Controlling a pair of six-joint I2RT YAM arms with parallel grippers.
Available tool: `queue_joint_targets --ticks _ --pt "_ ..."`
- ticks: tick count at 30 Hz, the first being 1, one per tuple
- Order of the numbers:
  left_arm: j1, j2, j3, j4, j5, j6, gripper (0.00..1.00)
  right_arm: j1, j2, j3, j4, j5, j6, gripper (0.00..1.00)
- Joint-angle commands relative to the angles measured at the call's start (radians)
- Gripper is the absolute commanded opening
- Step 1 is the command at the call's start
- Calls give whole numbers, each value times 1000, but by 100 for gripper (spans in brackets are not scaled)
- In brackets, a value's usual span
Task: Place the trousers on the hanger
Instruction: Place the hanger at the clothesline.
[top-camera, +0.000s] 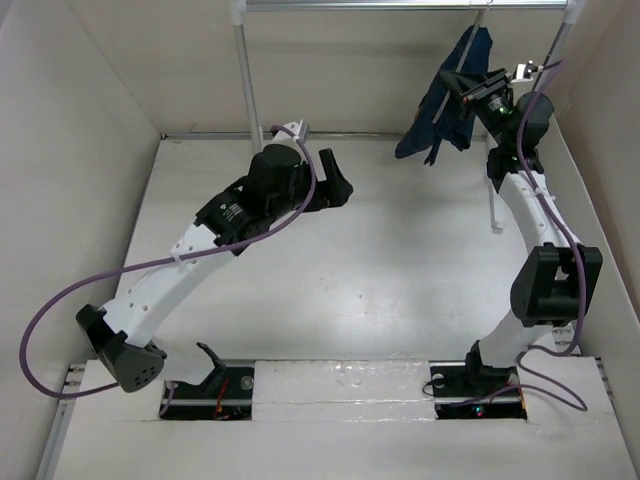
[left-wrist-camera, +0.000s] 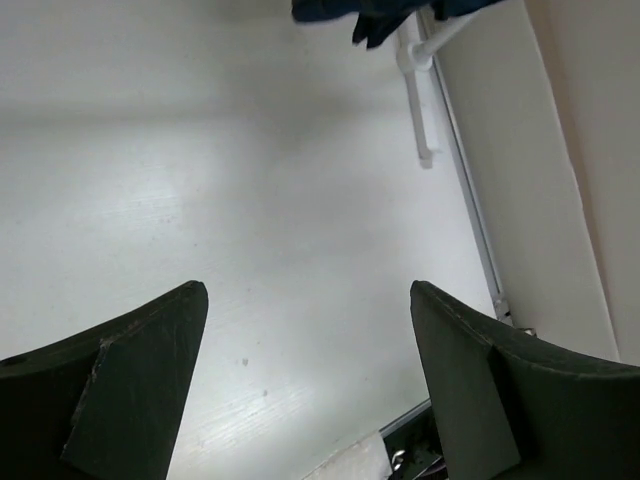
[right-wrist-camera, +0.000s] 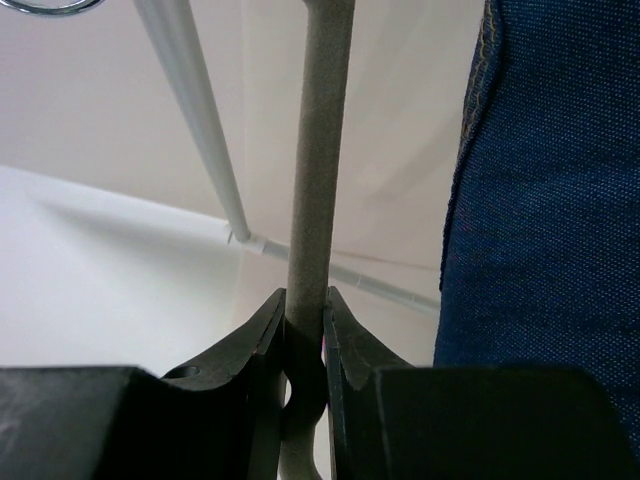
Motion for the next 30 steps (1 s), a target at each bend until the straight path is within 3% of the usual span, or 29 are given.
queue_joint_targets --ticks 1,10,30 --pt "-1 -103 -46 54 -23 -12 78 -33 -15 112 196 12 25 0" --pt "-1 -172 -175 57 -29 -44 78 -102 22 158 181 26 50 0" --pt "-1 -130 -172 63 -28 -43 78 -217 68 121 180 -37 54 0"
